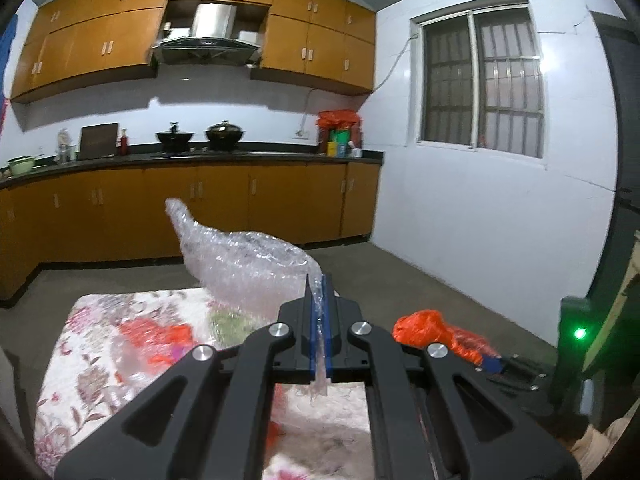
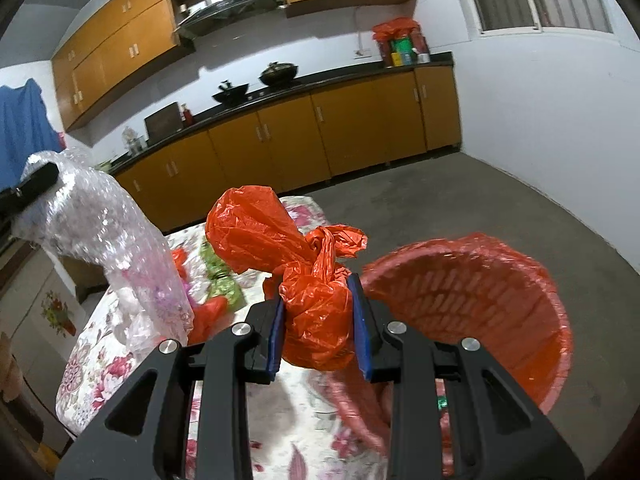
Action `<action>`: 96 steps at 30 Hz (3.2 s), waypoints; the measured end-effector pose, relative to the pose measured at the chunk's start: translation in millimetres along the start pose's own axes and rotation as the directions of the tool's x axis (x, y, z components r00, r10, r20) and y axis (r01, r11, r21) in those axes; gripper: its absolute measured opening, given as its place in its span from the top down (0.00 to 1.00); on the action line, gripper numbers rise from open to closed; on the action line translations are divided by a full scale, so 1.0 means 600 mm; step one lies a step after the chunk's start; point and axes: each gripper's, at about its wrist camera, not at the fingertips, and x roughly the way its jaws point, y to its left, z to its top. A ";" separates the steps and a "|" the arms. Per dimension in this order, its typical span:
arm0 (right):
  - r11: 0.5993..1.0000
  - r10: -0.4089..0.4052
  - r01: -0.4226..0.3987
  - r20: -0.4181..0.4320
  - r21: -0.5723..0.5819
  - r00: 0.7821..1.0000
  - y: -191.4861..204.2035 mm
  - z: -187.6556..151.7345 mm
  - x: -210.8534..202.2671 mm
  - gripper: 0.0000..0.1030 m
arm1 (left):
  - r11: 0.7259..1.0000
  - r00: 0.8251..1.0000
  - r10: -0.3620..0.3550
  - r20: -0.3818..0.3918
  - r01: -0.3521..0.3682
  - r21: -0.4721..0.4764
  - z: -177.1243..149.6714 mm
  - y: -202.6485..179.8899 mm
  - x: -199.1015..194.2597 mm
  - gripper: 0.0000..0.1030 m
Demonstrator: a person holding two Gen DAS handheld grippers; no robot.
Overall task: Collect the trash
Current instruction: 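Carry both bags over the basket and open both tools to drop them, then grasp another red-orange bag with the right tool while the left tool grasps a clear bag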
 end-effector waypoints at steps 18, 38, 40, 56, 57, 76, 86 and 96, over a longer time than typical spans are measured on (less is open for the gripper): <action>0.965 -0.225 0.218 0.038 0.144 0.974 -0.141 0.015 -0.072 0.71 | 0.966 0.965 -0.255 -0.068 0.257 0.018 -0.028 -0.192 0.098 0.96; 0.948 -0.237 0.226 0.022 0.223 0.971 -0.189 0.001 -0.060 0.69 | 0.945 0.916 -0.324 -0.237 0.326 -0.033 -0.123 -0.247 0.197 0.93; 0.950 -0.221 0.210 0.021 0.230 0.975 -0.192 0.000 -0.059 0.67 | 0.946 0.914 -0.320 -0.248 0.322 -0.036 -0.128 -0.243 0.200 0.82; 0.964 -0.221 0.212 0.038 0.160 0.975 -0.152 -0.003 -0.070 0.33 | 0.999 0.971 0.017 -0.237 -0.024 -0.024 -0.153 -0.081 0.129 0.28; 0.966 -0.217 0.209 0.038 0.151 0.975 -0.145 -0.001 -0.067 0.32 | 0.998 0.970 0.062 -0.237 -0.067 -0.013 -0.159 -0.062 0.117 0.25; 0.991 0.073 -0.085 -0.107 -0.107 0.991 0.173 -0.025 0.084 0.26 | 0.848 0.833 0.486 -0.265 -0.523 -0.087 -0.228 0.248 -0.057 0.20; 0.993 0.058 -0.084 -0.278 -0.083 0.959 0.258 -0.079 0.212 0.28 | 0.820 0.825 0.475 -0.307 -0.542 -0.187 -0.243 0.310 -0.066 0.20; 0.984 0.076 -0.128 -0.361 -0.123 0.930 0.280 -0.108 0.247 0.42 | 0.836 0.859 0.399 -0.321 -0.484 -0.257 -0.222 0.323 0.002 0.26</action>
